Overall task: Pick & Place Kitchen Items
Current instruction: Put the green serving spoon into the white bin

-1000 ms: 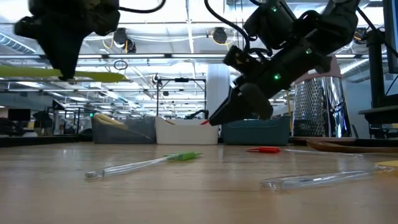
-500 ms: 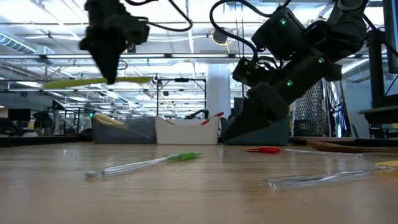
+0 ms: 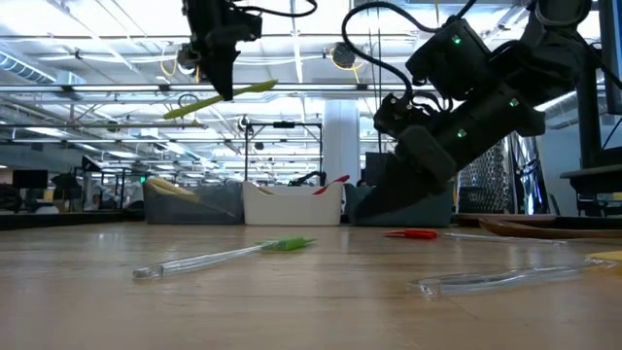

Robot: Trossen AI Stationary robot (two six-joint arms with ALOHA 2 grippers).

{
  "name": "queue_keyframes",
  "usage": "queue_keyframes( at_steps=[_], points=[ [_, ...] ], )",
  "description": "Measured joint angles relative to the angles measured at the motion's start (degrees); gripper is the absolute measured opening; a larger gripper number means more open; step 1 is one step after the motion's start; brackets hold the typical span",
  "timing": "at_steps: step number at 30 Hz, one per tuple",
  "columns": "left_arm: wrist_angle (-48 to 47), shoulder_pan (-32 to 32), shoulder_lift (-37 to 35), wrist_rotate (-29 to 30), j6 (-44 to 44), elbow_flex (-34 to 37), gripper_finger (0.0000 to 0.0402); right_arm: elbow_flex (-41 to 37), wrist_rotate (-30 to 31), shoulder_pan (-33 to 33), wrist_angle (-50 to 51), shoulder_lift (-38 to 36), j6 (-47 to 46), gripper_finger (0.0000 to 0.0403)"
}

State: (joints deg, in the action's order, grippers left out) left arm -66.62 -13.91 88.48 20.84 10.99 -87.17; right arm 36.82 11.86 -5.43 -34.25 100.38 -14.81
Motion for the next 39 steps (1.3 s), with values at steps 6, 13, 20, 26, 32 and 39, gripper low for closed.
queue_keyframes(
  at_steps=[6, 13, 20, 26, 32, 39],
  points=[
    [4.8, -3.2, 0.7, 1.6, -10.9, -0.1, 0.0022, -1.5, 0.0, 0.0, -4.7, 0.0, 2.1, 0.0116],
    [13.3, -4.9, 5.2, 0.5, -21.9, -0.4, 0.0023, -1.5, 0.0, 0.6, -5.4, 0.0, 3.9, 0.0116],
    [6.5, -5.1, 17.1, -0.3, -27.4, -10.1, 0.0023, -1.5, 0.2, 1.9, -6.3, 0.0, 8.3, 0.0116],
    [-1.7, -6.6, 28.3, -0.3, -30.3, -20.8, 0.0023, -1.5, 0.2, 3.5, -7.2, 0.0, 10.0, 0.0116],
    [-8.1, -9.4, 33.9, 0.1, -33.3, -25.7, 0.0024, -1.5, 0.1, 4.8, -7.1, 0.0, 11.7, 0.0116],
    [-8.3, -11.1, 36.5, 0.4, -36.7, -25.8, 0.0024, -1.5, 0.1, 5.9, -7.6, 0.0, 13.2, 0.0116]
  ],
)
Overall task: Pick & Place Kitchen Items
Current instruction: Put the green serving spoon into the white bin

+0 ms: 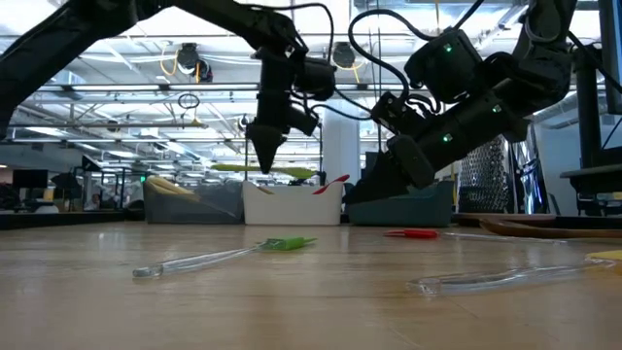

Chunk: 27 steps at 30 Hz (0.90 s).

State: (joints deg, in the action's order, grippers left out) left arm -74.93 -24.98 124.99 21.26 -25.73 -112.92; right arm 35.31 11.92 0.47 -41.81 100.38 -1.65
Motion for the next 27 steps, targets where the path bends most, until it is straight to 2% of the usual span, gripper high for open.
queue_keyframes(
  at_steps=[8, 14, 19, 24, 27],
  points=[
    [1.1, -1.4, 3.1, 1.9, -5.3, 0.0, 0.0024, 0.0, 0.0, 0.2, 0.0, 0.0, -0.1, 0.0116],
    [8.0, -1.0, 3.1, 2.9, -7.5, 0.0, 0.0024, 0.0, 0.0, 0.2, 0.1, 0.0, -0.2, 0.0116],
    [13.0, -0.9, 3.7, 2.8, -13.1, 0.0, 0.0024, 0.0, -0.1, 0.2, 0.6, 0.0, -0.7, 0.0116],
    [12.7, -1.0, 4.4, 1.5, -16.2, 1.0, 0.0024, -0.2, -0.2, 0.2, 1.8, 0.0, -2.9, 0.0116],
    [12.4, -1.0, 4.6, 3.6, -16.1, 2.3, 0.0024, -1.2, -0.2, 0.2, 1.8, 0.0, -3.8, 0.0116]
  ],
)
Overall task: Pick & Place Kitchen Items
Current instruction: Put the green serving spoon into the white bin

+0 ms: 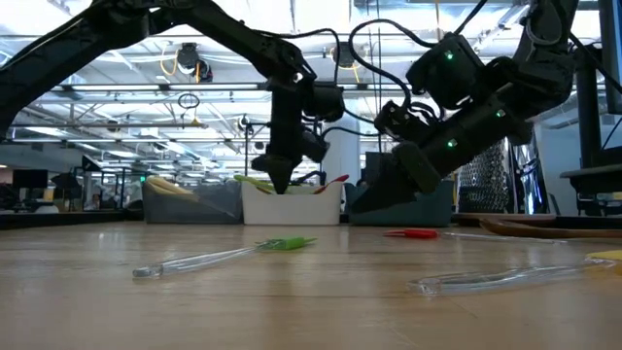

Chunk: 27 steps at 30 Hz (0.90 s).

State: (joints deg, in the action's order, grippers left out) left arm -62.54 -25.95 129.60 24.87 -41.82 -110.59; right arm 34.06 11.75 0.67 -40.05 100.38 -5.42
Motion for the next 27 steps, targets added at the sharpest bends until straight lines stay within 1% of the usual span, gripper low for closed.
queue_keyframes(
  at_steps=[4, 11, 14, 18, 23, 27],
  points=[
    [1.9, -0.3, 0.0, 1.1, 2.1, 0.6, 0.0024, -1.1, 0.0, 0.0, 0.0, 0.0, -1.3, 0.0116],
    [6.1, -0.3, 0.0, 1.2, 0.3, 0.6, 0.0029, -1.2, 0.1, 0.0, 0.0, 0.0, -2.9, 0.0116],
    [6.1, -0.3, 0.0, 1.2, -0.6, 0.6, 0.0049, -1.2, 0.0, 0.0, 0.0, 0.0, -2.9, 0.0116],
    [6.1, -0.3, 0.0, 1.2, 0.3, 0.6, 0.0089, -1.2, 0.0, 0.0, 0.0, 0.0, -2.9, 0.0116],
    [6.1, -0.1, 0.0, 1.4, 4.0, 0.6, 0.0134, -1.2, 0.0, 0.0, 0.0, 0.0, -2.9, 0.0116],
    [5.9, 0.7, -0.2, 4.0, 7.9, 0.7, 0.0155, -1.2, 0.1, 0.0, 0.0, 0.0, -2.8, 0.0116]
  ],
)
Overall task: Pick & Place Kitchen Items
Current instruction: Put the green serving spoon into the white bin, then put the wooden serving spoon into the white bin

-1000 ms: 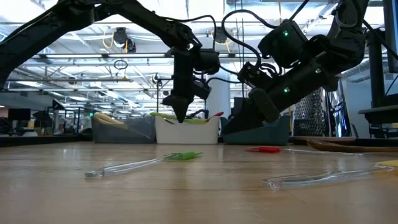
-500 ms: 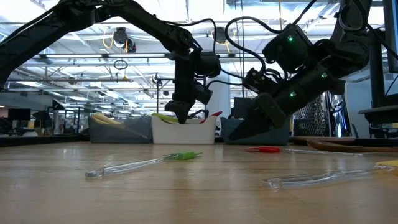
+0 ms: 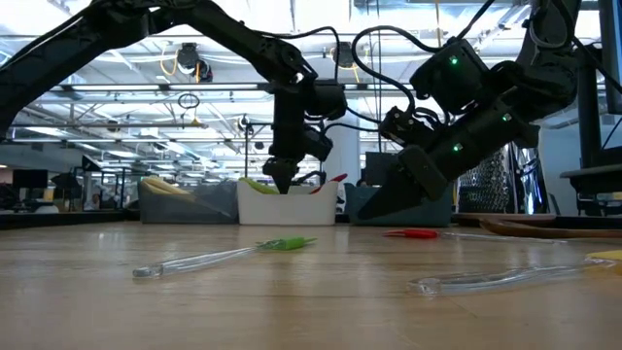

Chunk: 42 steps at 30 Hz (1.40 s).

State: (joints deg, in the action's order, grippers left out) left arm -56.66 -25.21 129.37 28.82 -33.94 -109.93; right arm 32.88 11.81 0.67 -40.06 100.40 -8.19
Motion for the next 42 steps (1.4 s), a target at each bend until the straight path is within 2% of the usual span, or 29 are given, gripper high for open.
queue_keyframes(
  at_steps=[11, 17, 22, 28, 36, 42],
  points=[
    [-1.5, 4.5, -3.8, -1.2, 0.3, -0.2, 0.0142, 0.0, 0.1, 0.1, -2.7, 0.0, 2.0, 0.0116],
    [-3.4, 7.4, -8.5, -2.1, 5.5, -0.3, 0.0138, 0.0, 0.1, 0.1, -3.9, 0.0, 2.0, 0.0116],
    [-4.0, 10.6, -12.4, -8.1, 16.4, -0.3, 0.0136, 0.0, 0.1, 0.1, -4.1, 0.0, 2.0, 0.0116],
    [-7.2, 15.8, -16.4, -13.9, 34.5, -0.3, 0.0136, 0.0, 0.1, 0.1, -4.1, 0.0, 2.1, 0.0122],
    [-13.6, 23.2, -22.1, -14.0, 45.4, -0.4, 0.0136, 0.0, 0.2, 0.0, -4.6, 0.0, 2.9, 0.0166],
    [-20.1, 29.1, -24.8, -11.3, 59.8, -0.3, 0.0136, 0.0, 0.1, 0.0, -4.7, 0.0, 2.4, 0.0196]
  ],
)
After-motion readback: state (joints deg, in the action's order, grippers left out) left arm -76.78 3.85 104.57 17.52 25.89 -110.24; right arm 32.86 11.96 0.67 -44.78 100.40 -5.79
